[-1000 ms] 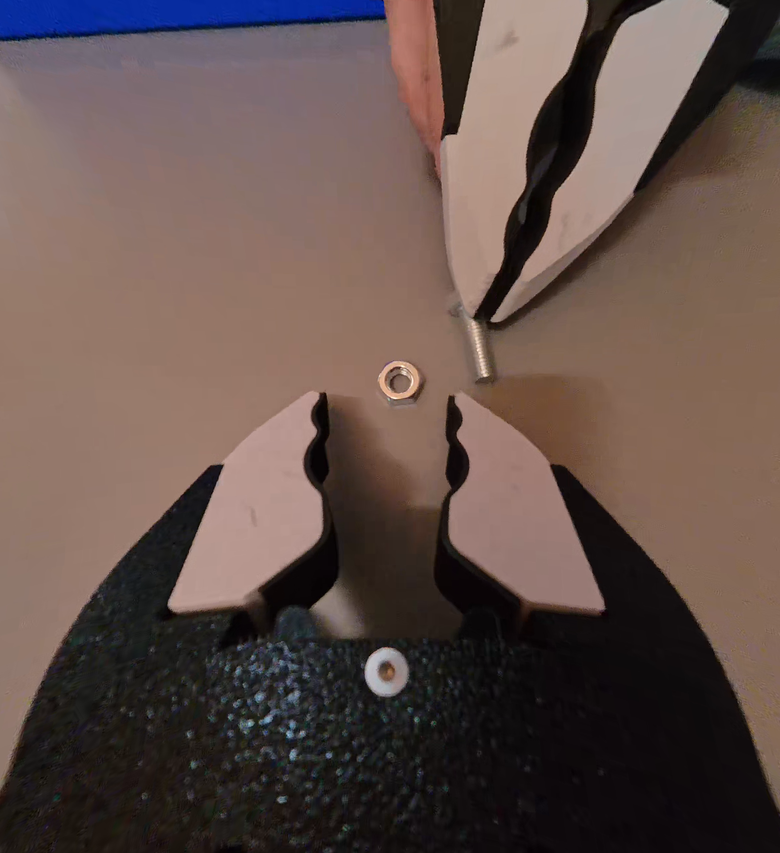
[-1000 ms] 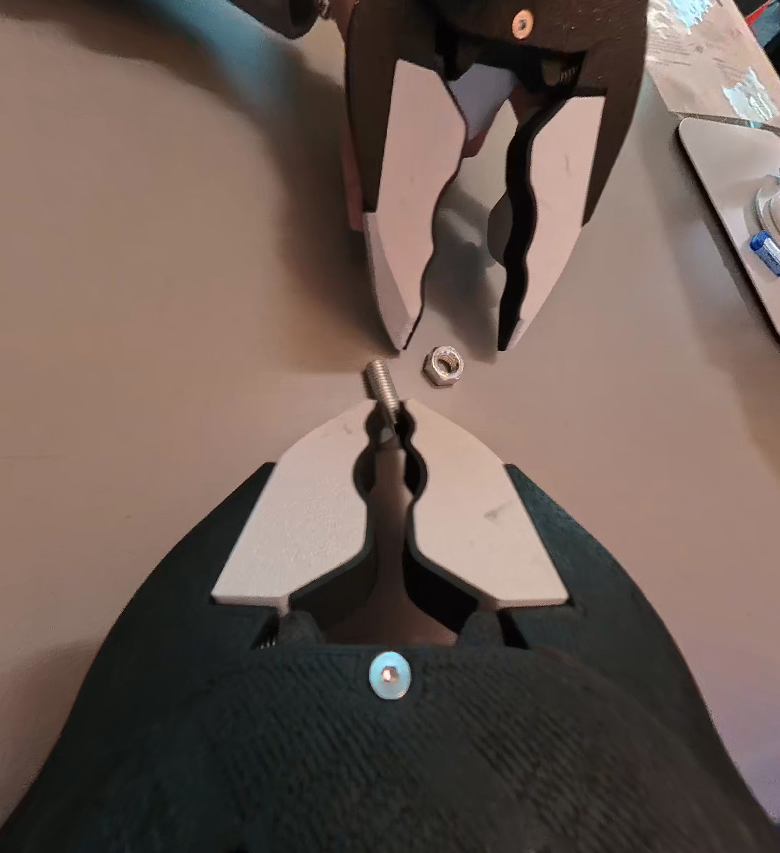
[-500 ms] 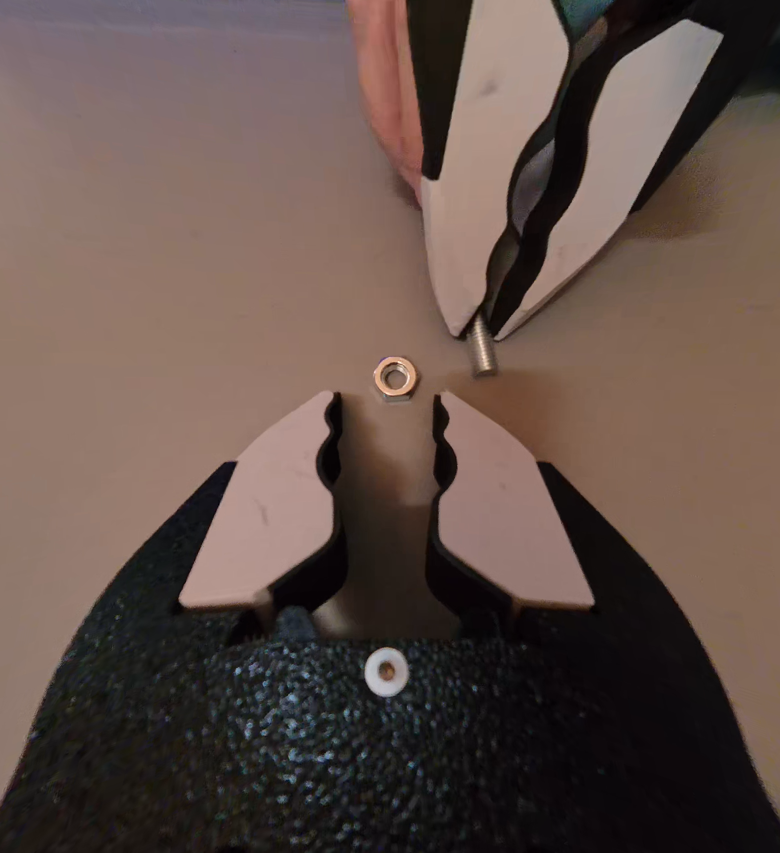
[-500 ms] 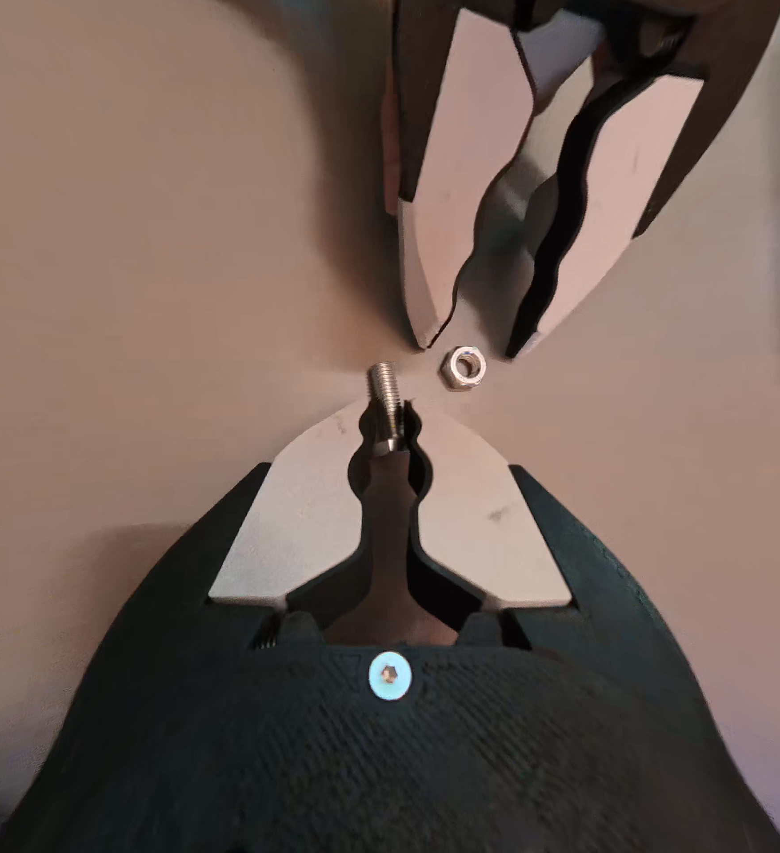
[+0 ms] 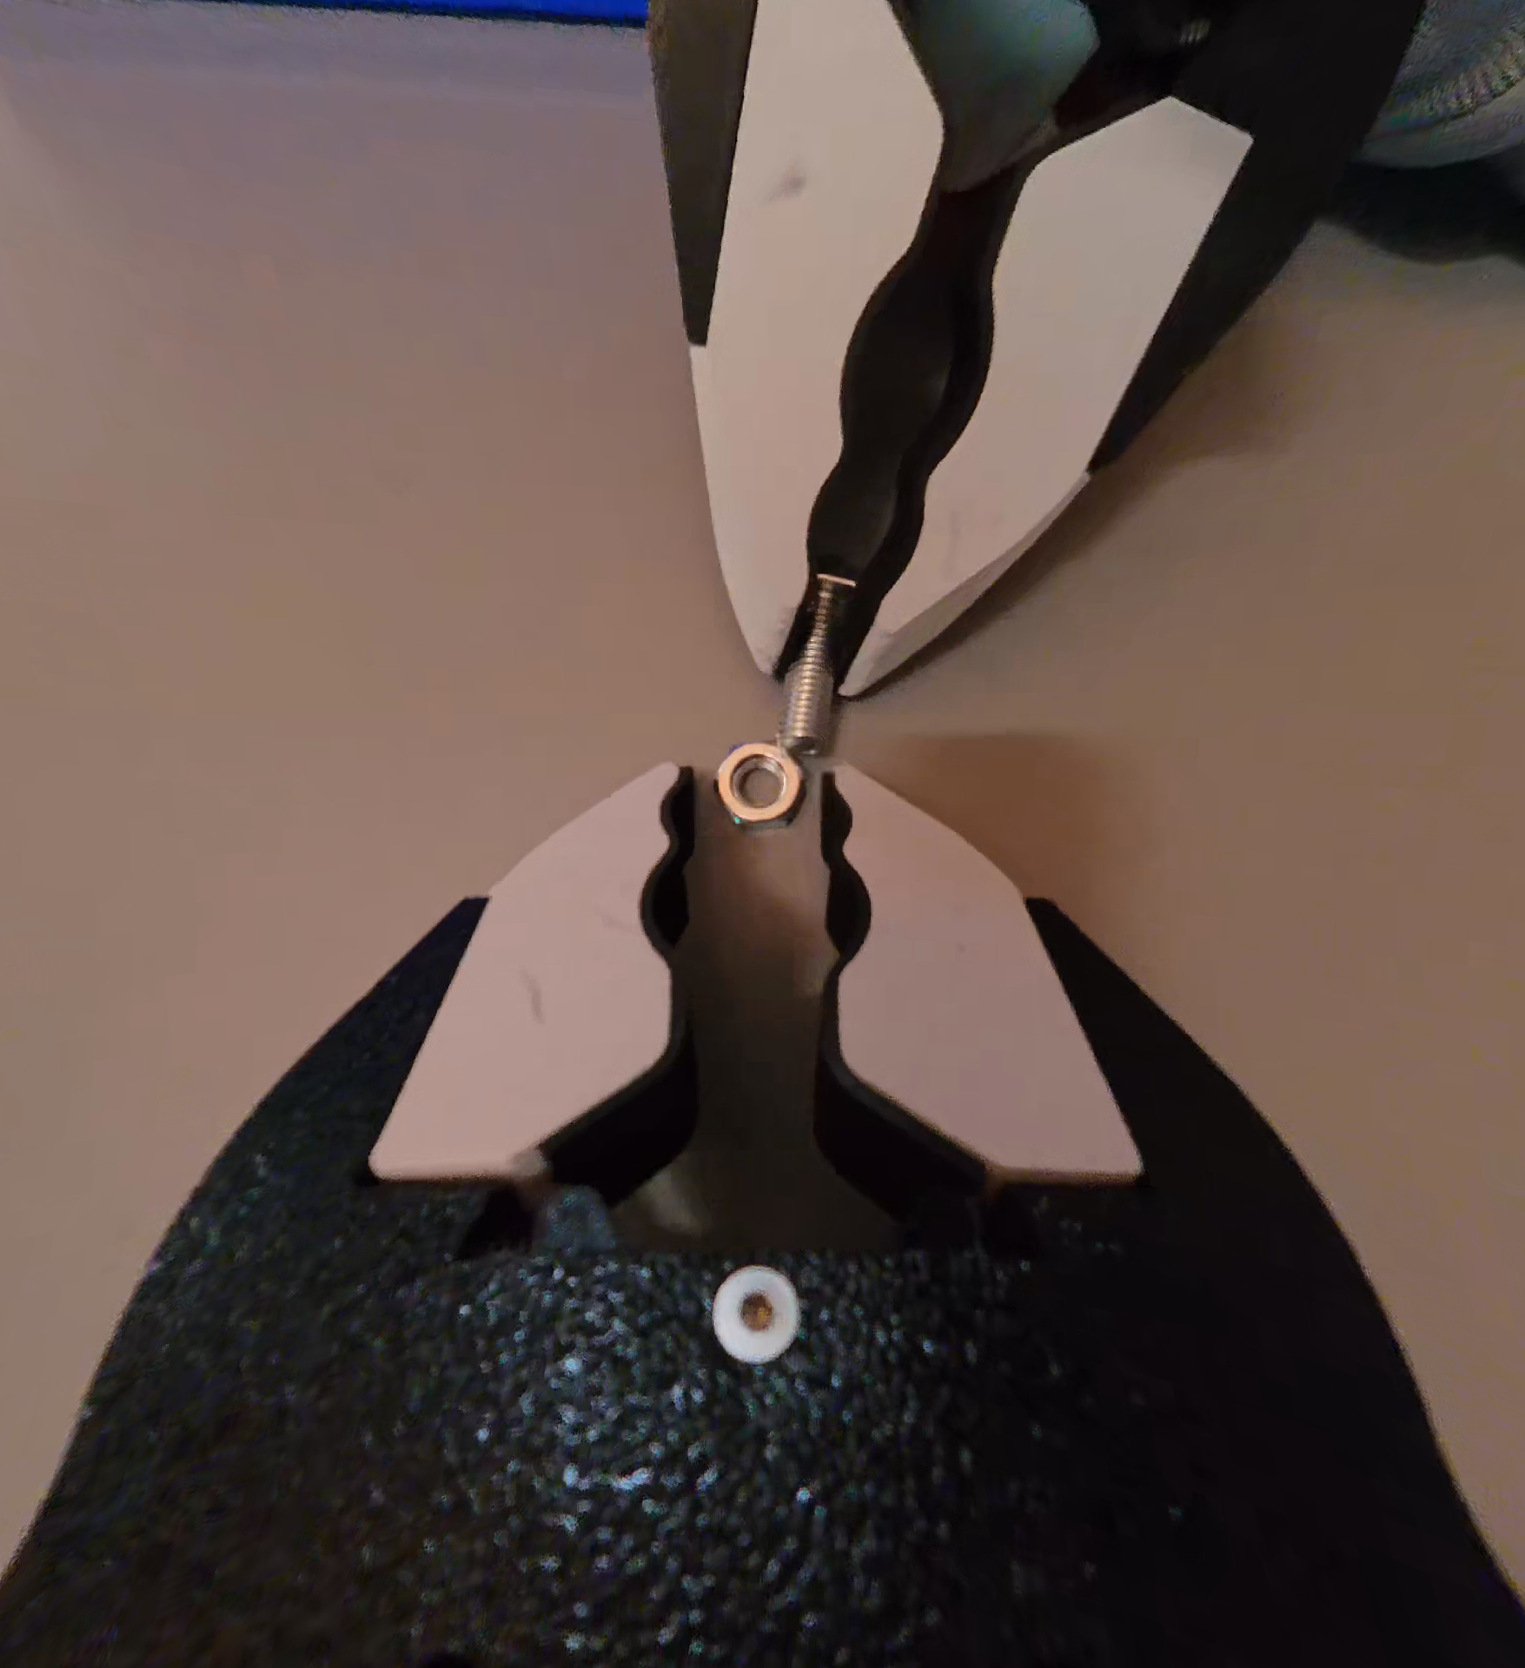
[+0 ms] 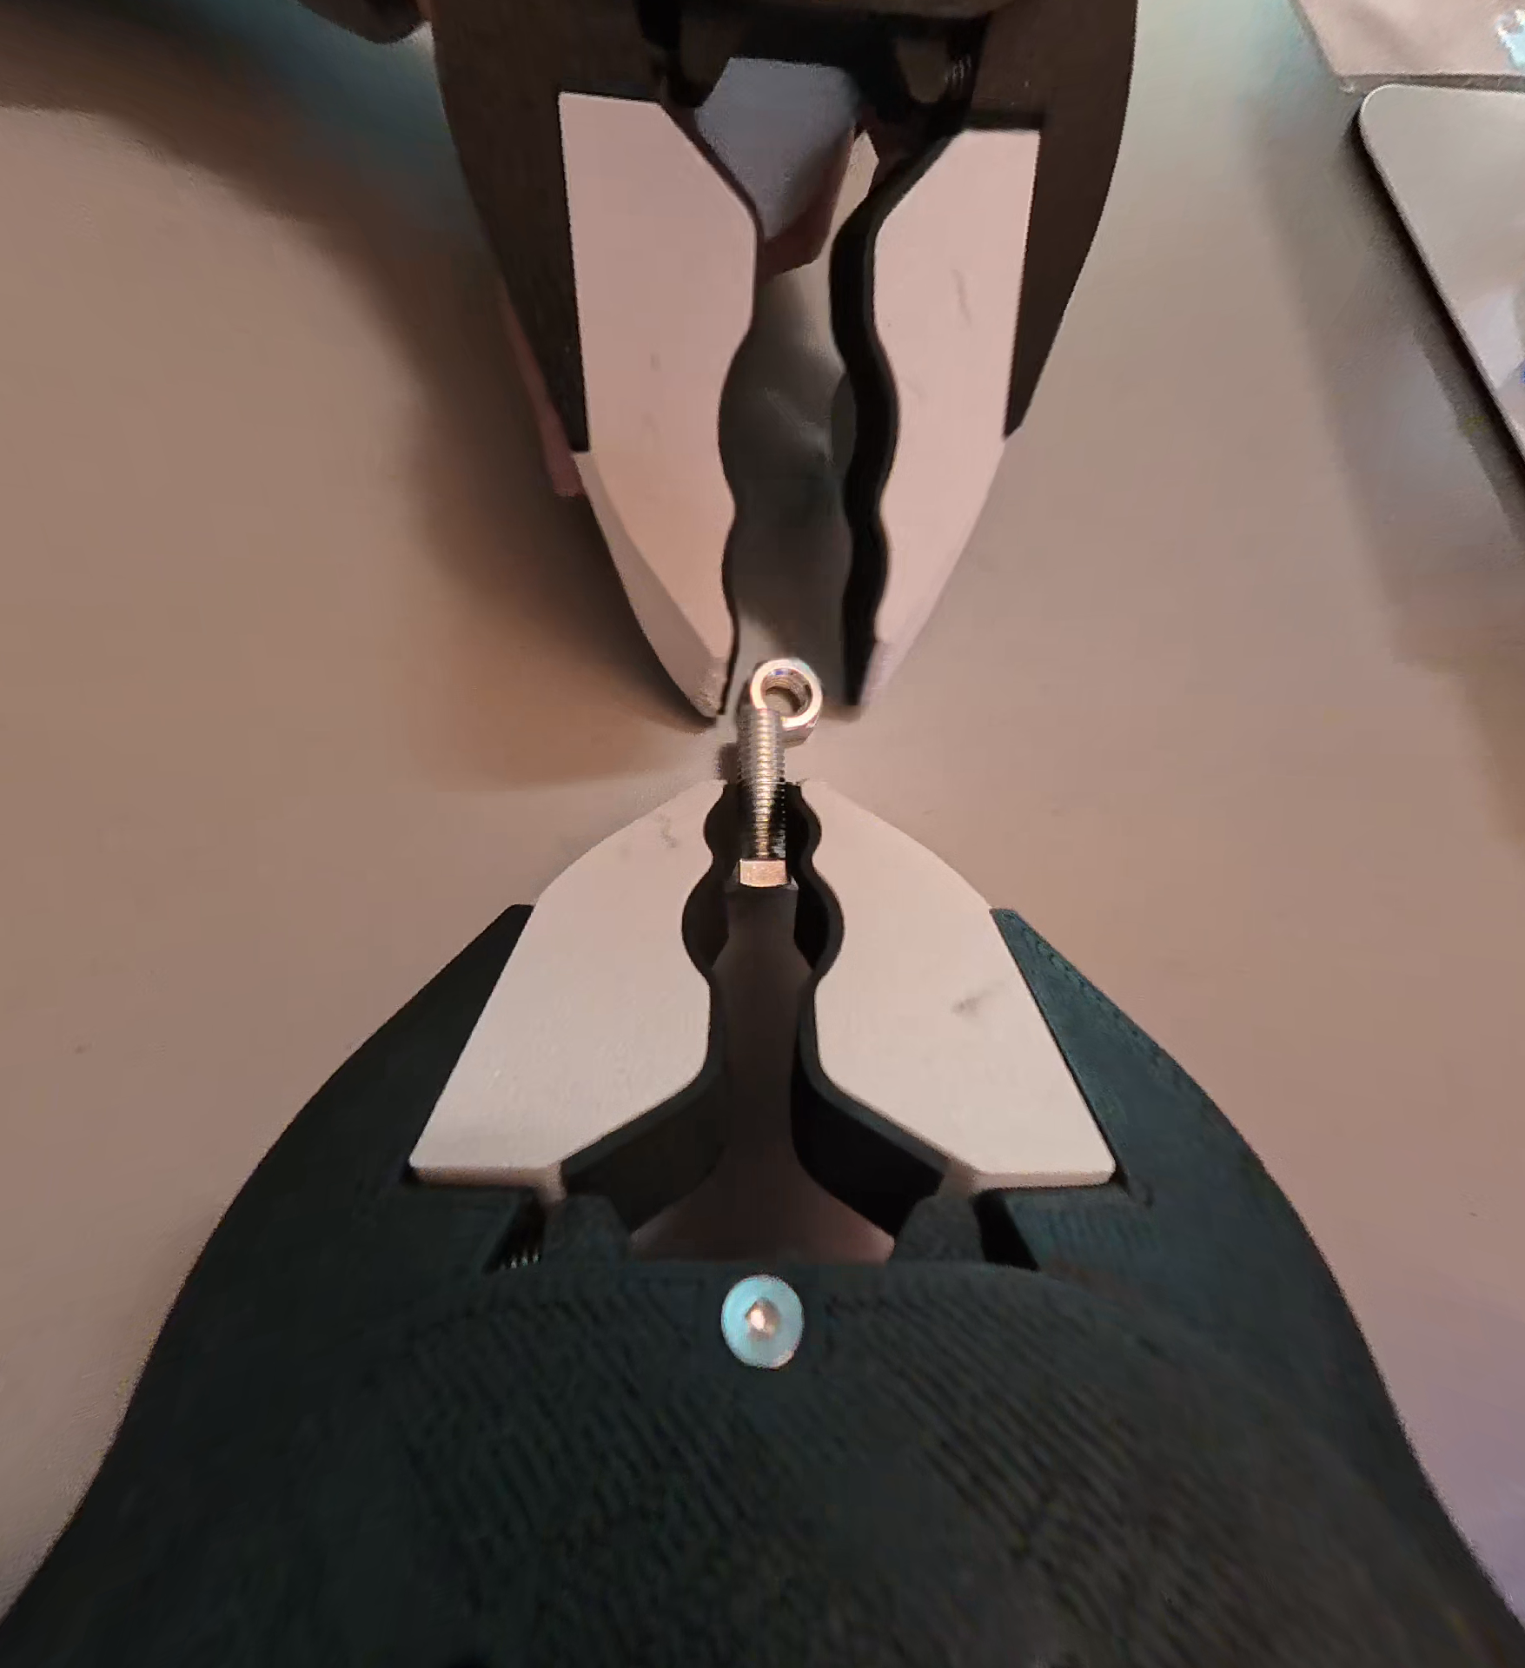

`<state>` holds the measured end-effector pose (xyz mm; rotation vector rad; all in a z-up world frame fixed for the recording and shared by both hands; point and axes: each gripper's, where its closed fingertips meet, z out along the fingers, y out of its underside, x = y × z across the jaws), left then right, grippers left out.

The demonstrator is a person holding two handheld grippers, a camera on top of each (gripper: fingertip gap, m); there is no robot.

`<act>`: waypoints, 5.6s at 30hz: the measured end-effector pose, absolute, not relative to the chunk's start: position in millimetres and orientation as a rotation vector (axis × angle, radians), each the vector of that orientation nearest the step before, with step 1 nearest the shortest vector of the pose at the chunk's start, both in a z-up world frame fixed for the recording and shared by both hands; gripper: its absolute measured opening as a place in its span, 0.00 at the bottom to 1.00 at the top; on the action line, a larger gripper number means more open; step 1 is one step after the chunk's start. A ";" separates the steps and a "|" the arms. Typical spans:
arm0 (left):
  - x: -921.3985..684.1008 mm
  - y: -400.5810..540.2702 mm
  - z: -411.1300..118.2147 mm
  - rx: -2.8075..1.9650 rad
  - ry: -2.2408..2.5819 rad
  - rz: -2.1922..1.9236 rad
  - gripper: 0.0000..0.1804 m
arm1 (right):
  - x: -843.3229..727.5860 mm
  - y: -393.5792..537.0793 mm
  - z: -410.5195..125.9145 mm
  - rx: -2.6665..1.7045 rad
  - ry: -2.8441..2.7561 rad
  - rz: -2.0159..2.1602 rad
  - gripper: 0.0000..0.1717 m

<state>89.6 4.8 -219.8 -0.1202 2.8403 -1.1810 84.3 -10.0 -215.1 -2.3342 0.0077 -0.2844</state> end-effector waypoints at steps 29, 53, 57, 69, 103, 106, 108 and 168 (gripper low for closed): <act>65.7 20.9 -46.0 -0.260 2.600 -1.529 0.10 | 55.0 28.0 -60.8 -1.007 0.203 0.048 0.05; 53.0 26.3 -60.7 -0.266 2.734 -1.443 0.10 | 52.9 32.3 -69.9 -1.071 0.181 0.059 0.05; 47.8 31.4 -62.5 -0.233 2.762 -1.414 0.10 | 48.1 37.3 -72.0 -1.112 0.142 0.027 0.05; 39.2 38.9 -64.4 -0.169 2.784 -1.278 0.10 | 39.5 45.0 -73.8 -1.149 0.096 0.049 0.05; 34.6 46.9 -54.1 -0.341 2.774 -1.167 0.10 | 32.2 56.8 -62.4 -0.989 0.114 0.238 0.05; 35.8 49.2 -52.1 -0.343 2.759 -1.177 0.10 | 32.8 59.4 -60.1 -0.953 0.129 0.265 0.05; 37.3 50.5 -50.9 -0.349 2.747 -1.181 0.10 | 34.0 61.2 -58.8 -0.937 0.132 0.272 0.05; 35.7 40.2 -45.8 -0.162 2.737 -1.571 0.09 | 33.6 52.2 -53.5 -0.871 0.128 0.298 0.05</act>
